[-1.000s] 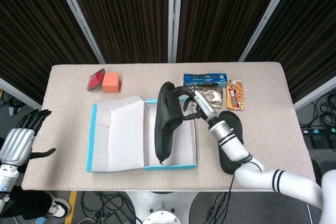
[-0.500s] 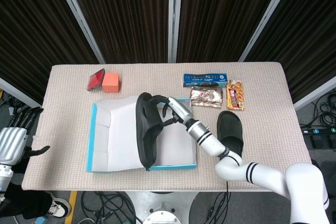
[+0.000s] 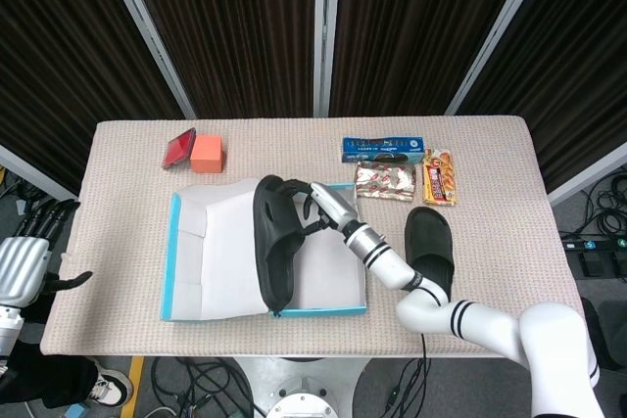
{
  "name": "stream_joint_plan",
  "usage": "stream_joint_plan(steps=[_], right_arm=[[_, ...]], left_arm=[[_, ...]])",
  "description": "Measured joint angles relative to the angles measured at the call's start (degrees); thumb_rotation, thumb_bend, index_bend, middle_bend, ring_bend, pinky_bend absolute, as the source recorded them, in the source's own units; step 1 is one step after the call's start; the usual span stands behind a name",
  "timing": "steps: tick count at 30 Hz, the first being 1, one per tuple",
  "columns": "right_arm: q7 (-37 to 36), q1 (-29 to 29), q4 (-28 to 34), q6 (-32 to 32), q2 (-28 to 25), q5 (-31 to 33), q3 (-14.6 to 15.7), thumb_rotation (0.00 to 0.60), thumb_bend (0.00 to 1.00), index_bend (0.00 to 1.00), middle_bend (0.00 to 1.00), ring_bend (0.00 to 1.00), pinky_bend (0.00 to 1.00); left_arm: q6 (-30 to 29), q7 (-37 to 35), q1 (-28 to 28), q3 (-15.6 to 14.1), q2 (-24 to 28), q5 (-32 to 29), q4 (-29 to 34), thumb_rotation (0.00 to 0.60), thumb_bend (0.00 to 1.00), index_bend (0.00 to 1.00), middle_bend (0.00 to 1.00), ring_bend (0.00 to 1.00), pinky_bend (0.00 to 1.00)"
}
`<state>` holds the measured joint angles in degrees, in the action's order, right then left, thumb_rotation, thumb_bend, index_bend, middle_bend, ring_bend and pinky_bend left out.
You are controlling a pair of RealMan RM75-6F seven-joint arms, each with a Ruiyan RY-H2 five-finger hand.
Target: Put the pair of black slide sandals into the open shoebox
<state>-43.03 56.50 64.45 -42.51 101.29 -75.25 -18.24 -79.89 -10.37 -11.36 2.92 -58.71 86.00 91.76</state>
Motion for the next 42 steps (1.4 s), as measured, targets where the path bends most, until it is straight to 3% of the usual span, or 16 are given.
stream_joint_plan(steps=[10, 30, 42], right_arm=[[-2.1, 1.5, -3.5, 2.2, 1.3, -1.1, 0.6, 0.6, 0.21, 0.53, 0.5, 0.4, 0.58], [-1.9, 2.1, -10.7, 1.3, 4.3, -4.3, 3.6, 0.6, 0.22, 0.53, 0.5, 0.4, 0.58], [-2.7, 2.5, -11.9, 2.7, 5.2, -4.5, 4.4, 0.6, 0.23, 0.53, 0.5, 0.4, 0.58]], left_arm=[[0.1, -0.6, 0.1, -0.1, -0.1, 0.1, -0.3, 0.6, 0.0, 0.08, 0.08, 0.0, 0.11], [0.9, -2.0, -0.4, -0.1, -0.7, 0.3, -1.9, 0.6, 0.0, 0.08, 0.08, 0.0, 0.11], [0.8, -2.4, -0.2, -0.2, -0.9, 0.3, -2.2, 0.6, 0.0, 0.08, 0.08, 0.0, 0.11]])
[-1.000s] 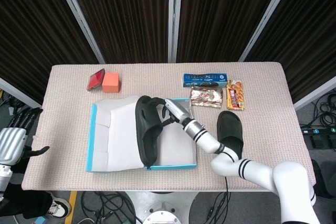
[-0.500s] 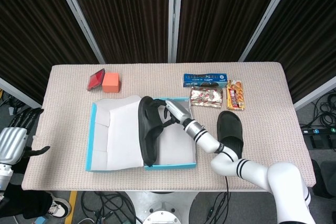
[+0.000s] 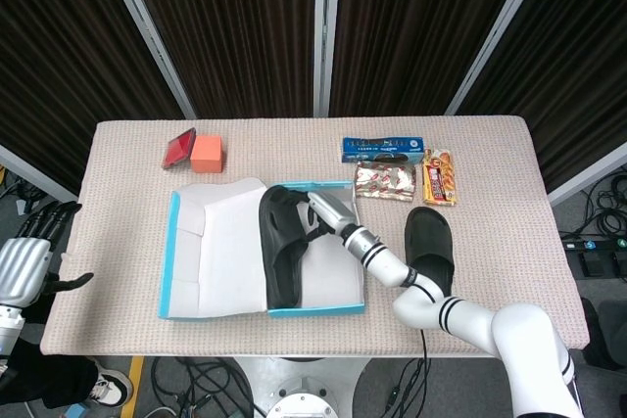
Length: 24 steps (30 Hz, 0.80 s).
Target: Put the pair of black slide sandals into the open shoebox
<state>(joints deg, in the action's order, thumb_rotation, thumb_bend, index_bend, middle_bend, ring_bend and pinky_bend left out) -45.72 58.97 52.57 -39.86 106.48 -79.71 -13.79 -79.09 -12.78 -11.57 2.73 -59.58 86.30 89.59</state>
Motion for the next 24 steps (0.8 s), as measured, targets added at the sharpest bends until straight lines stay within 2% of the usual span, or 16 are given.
stream_joint_plan(steps=[8, 13, 15, 17, 20, 24], right_arm=[[-1.9, -0.1, 1.5, 5.3, -0.9, 4.1, -1.4, 0.6, 0.22, 0.53, 0.5, 0.39, 0.57], [-1.6, -0.1, 3.0, 6.6, -2.1, 4.9, -2.0, 0.6, 0.11, 0.51, 0.46, 0.36, 0.54], [-1.5, -0.2, 3.6, 6.6, -2.5, 4.7, -2.1, 0.6, 0.05, 0.46, 0.44, 0.32, 0.5], [-1.6, -0.2, 4.2, 6.6, -3.0, 4.1, -2.0, 0.6, 0.0, 0.35, 0.38, 0.25, 0.42], [-1.6, -0.2, 5.5, 6.9, -4.4, 2.8, -1.4, 0.6, 0.0, 0.21, 0.27, 0.12, 0.31], [-1.2, -0.1, 7.2, 7.2, -6.2, 1.5, -0.7, 0.6, 0.0, 0.1, 0.19, 0.04, 0.25]], left_arm=[[0.2, -0.4, -0.1, 0.0, 0.1, 0.2, 0.1, 0.6, 0.0, 0.08, 0.08, 0.0, 0.11], [0.2, -0.5, -0.2, -0.1, 0.0, 0.2, 0.0, 0.6, 0.0, 0.08, 0.08, 0.0, 0.11], [0.2, -0.5, -0.1, -0.1, 0.0, 0.2, 0.0, 0.6, 0.0, 0.08, 0.08, 0.0, 0.11], [0.2, -0.6, -0.1, -0.1, 0.0, 0.2, 0.0, 0.6, 0.0, 0.08, 0.08, 0.0, 0.11], [0.4, -0.5, -0.3, 0.0, 0.0, 0.1, 0.2, 0.6, 0.0, 0.08, 0.08, 0.0, 0.11], [0.6, -0.5, -0.4, 0.0, 0.0, 0.1, 0.4, 0.6, 0.0, 0.08, 0.08, 0.0, 0.11]])
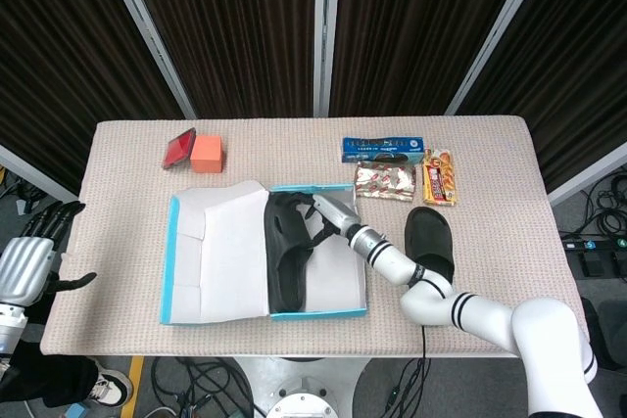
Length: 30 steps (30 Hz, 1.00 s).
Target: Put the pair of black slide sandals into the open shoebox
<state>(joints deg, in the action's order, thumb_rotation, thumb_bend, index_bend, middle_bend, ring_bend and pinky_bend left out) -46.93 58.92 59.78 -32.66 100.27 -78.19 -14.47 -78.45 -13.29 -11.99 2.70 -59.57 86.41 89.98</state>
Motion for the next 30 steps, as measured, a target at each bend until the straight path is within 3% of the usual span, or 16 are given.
stream_joint_plan(steps=[5, 13, 20, 24, 30], right_arm=[[1.1, -0.1, 2.2, 0.0, -2.0, -0.4, 0.4, 0.6, 0.0, 0.03, 0.13, 0.0, 0.22], [3.2, -1.3, 8.9, -1.6, -7.0, -0.3, 0.2, 0.6, 0.0, 0.02, 0.12, 0.0, 0.22], [7.1, -3.7, 19.6, -3.5, -17.1, 0.8, -0.3, 0.6, 0.0, 0.02, 0.14, 0.02, 0.23], [14.8, -5.5, 24.9, -5.1, -24.2, 4.2, -0.4, 0.6, 0.0, 0.04, 0.19, 0.12, 0.3], [33.5, -7.3, 31.4, -8.5, -31.0, 15.0, 1.1, 0.6, 0.0, 0.08, 0.21, 0.16, 0.33]], left_arm=[[-0.2, -0.2, 0.1, 0.0, 0.2, 0.1, 0.3, 0.6, 0.0, 0.08, 0.08, 0.0, 0.11], [-0.5, 0.3, 0.1, -0.1, 0.4, 0.4, 1.2, 0.6, 0.0, 0.08, 0.08, 0.0, 0.11], [-0.8, 1.5, 0.0, 0.0, 0.5, 0.8, 2.4, 0.6, 0.0, 0.08, 0.08, 0.0, 0.11], [-0.7, 1.9, -0.1, -0.1, 0.5, 1.0, 2.6, 0.6, 0.0, 0.08, 0.08, 0.0, 0.11], [0.1, 1.8, -0.4, -0.4, 0.3, 1.1, 2.7, 0.6, 0.0, 0.08, 0.08, 0.0, 0.11]])
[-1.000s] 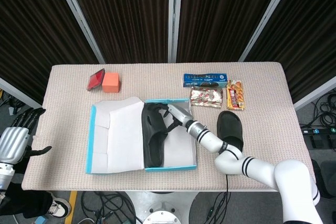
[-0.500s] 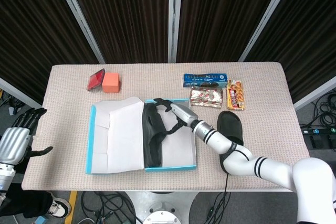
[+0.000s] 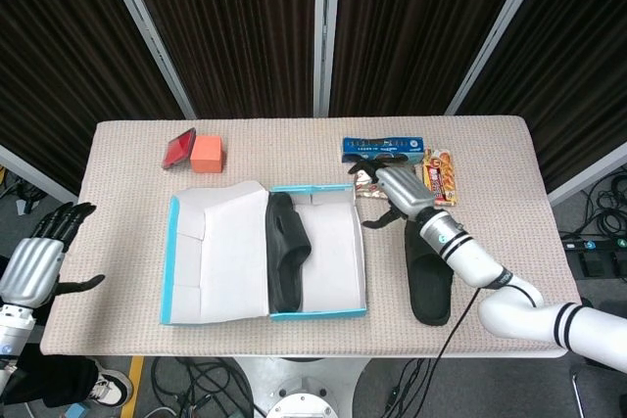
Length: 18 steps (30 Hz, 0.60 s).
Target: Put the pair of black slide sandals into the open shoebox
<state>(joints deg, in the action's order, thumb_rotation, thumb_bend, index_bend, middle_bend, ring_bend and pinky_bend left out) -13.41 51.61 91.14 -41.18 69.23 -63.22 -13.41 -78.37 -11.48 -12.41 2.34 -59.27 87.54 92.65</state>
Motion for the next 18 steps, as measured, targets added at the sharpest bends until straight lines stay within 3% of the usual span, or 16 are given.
stream_joint_plan(steps=[5, 9, 15, 18], right_arm=[[17.7, 0.4, 6.8, -1.1, -6.7, 17.1, 3.7, 0.6, 0.0, 0.08, 0.2, 0.16, 0.34], [29.6, 2.7, 11.3, -0.1, -12.0, 29.5, 9.7, 0.6, 0.0, 0.08, 0.19, 0.15, 0.34], [38.6, 8.3, 13.4, 1.8, -14.5, 39.6, 17.0, 0.6, 0.0, 0.08, 0.18, 0.13, 0.34], [40.2, 10.3, 13.7, 2.2, -14.2, 42.7, 18.6, 0.6, 0.0, 0.08, 0.17, 0.11, 0.33]], left_arm=[[1.7, -0.2, -0.5, -0.7, 0.3, 0.2, 0.4, 0.6, 0.0, 0.08, 0.08, 0.0, 0.11], [2.1, 0.0, -0.6, -0.9, 0.2, 0.2, 0.4, 0.6, 0.0, 0.08, 0.08, 0.0, 0.11], [2.7, -0.2, -0.9, -1.0, 0.2, 0.0, 0.6, 0.6, 0.0, 0.08, 0.09, 0.0, 0.11], [3.3, -0.8, -1.0, -1.2, 0.3, -0.1, 0.7, 0.6, 0.0, 0.08, 0.09, 0.0, 0.11]])
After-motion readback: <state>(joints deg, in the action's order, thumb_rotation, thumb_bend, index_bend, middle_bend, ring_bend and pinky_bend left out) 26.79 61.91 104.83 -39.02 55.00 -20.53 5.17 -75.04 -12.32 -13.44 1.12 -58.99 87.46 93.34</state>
